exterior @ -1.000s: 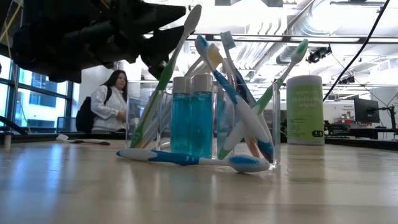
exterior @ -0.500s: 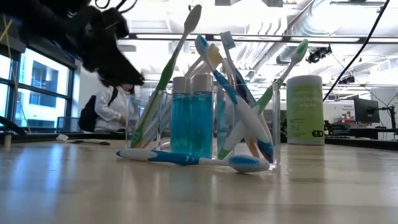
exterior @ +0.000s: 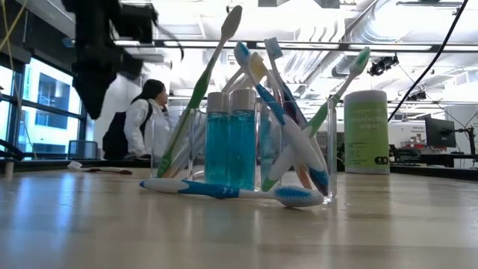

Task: Pick & Place toothbrushing station
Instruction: Put the purple toothbrush into the transparent organizer

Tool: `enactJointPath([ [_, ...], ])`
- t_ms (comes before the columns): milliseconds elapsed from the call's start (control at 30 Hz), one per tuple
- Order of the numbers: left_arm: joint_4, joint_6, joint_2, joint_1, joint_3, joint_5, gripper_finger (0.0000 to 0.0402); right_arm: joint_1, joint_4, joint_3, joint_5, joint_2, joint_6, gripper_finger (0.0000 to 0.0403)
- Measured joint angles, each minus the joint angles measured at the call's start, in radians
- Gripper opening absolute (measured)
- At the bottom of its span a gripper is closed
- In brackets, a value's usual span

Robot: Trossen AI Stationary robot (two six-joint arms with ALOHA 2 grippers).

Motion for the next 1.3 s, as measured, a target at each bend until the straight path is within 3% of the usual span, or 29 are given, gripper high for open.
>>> enactJointPath([
  [200, -0.117, 0.408, 0.172, 0.172, 0.009, -0.011, 0.0136, -0.014, 0.001, 0.000, -0.043, 0.000, 0.010, 0.0243],
  [433, -0.043, 0.625, 0.253, 0.271, 0.009, -0.108, 0.0136, -0.014, -0.003, 0.000, -0.043, 0.000, 0.009, 0.0243],
  [833, 0.012, 0.650, 0.256, 0.458, 0.007, -0.129, 0.0135, -0.021, -0.112, 0.000, -0.067, 0.000, 0.061, 0.0243],
  [1167, 0.079, 0.694, 0.295, 0.479, -0.046, -0.132, 0.0135, -0.050, -0.160, 0.000, -0.122, 0.000, 0.108, 0.0243],
  [1300, 0.082, 0.662, 0.375, 0.479, -0.051, -0.201, 0.0135, -0.058, -0.166, 0.000, -0.125, 0.000, 0.113, 0.0243],
])
